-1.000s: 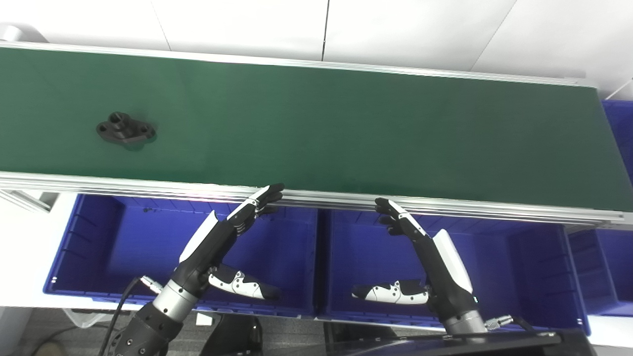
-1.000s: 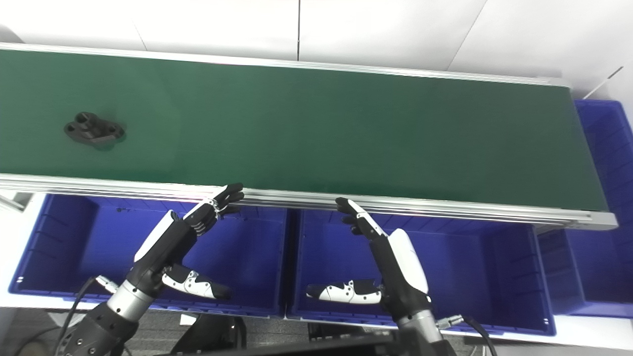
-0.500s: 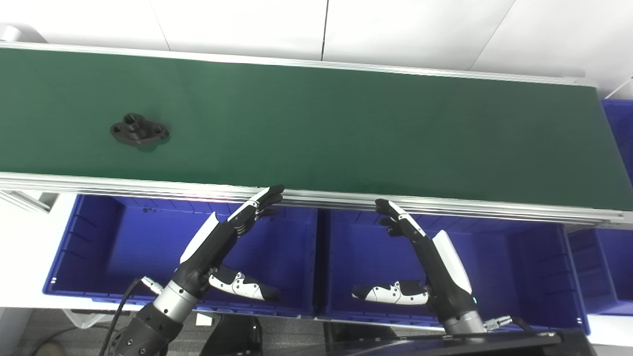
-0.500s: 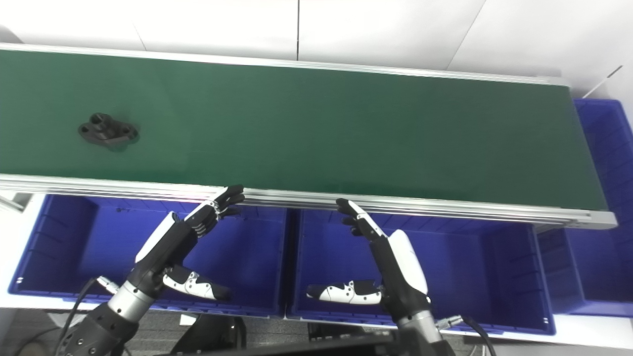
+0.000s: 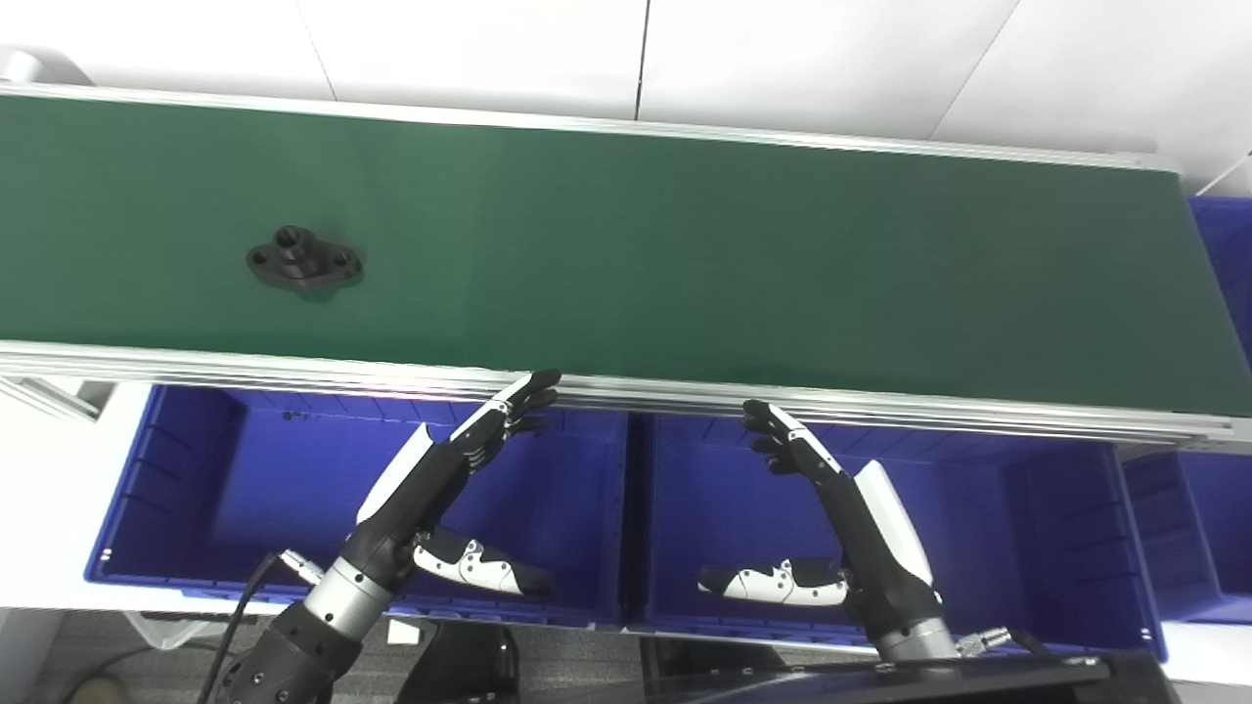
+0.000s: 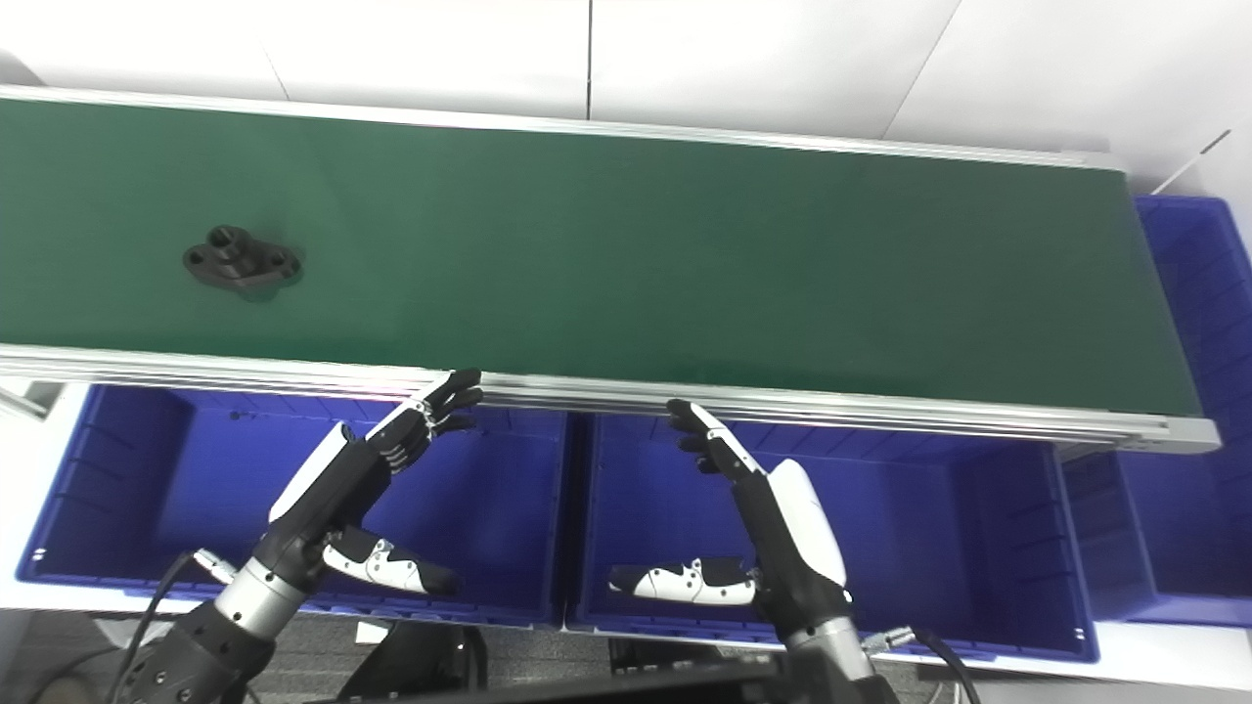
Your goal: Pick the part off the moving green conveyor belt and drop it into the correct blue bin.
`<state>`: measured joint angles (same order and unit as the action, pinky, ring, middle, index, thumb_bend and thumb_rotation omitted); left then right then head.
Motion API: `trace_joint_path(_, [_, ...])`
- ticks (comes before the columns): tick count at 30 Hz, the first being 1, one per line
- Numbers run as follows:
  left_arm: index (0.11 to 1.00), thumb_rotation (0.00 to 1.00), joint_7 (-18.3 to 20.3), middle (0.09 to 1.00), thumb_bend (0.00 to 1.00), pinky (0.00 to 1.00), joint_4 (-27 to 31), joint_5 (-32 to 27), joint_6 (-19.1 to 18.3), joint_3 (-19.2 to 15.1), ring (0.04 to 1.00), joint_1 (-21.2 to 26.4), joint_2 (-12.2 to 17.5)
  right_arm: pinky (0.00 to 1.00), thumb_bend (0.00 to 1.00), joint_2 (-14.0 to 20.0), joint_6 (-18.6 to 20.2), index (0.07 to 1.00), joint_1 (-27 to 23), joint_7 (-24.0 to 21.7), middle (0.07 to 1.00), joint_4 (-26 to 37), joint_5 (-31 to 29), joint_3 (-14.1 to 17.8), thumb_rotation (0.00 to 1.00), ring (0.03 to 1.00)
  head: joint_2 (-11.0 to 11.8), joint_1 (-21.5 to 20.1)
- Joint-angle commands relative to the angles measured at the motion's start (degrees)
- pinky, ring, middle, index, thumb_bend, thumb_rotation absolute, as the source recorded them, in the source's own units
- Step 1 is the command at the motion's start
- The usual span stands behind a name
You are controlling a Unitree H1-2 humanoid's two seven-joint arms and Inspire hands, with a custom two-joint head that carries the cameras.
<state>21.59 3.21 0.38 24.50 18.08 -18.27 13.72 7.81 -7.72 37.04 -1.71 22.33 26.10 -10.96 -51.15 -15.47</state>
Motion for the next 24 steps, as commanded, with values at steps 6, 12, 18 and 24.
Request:
trace_joint_path(6, [0.938, 0.35, 0.0, 0.97, 0.94, 0.88, 1.17, -0.52, 2.42, 0.09, 0.936, 0.17, 0.12, 0.77, 0.9, 0.44, -2.98, 0.898, 0.63, 0.78, 0.864, 0.62, -1.29, -0.07, 0.36, 0.821, 0.04, 0.16])
trace_joint_path(12, [0.936, 0.36, -0.19, 0.97, 0.94, 0.88, 1.0, -0.32, 2.4, 0.08, 0.937, 0.11, 0.04, 0.77, 0.9, 0.5, -3.12, 0.895, 0.58, 1.04, 0.866, 0.46, -1.06, -0.14, 0.37, 0.825, 0.16, 0.32])
trace_joint_path(18, [0.939, 0.38, -0.55, 0.969, 0.94, 0.88, 1.15, 0.43, 2.38, 0.23, 0.935, 0.13, 0.05, 0.77, 0.89, 0.62, -3.59, 0.895, 0.64, 1.1, 0.869, 0.07, -1.81, -0.12, 0.36, 0.829, 0.55, 1.13])
trace_joint_path(24, [0.941, 0.38, -0.99, 0.969, 0.95, 0.89, 1.28, 1.02, 2.4, 0.3, 0.937, 0.06, 0.09, 0.76, 0.9, 0.47, -3.45, 0.893, 0.67, 1.51, 0.86, 0.19, -0.67, -0.12, 0.38, 0.82, 0.78, 1.31])
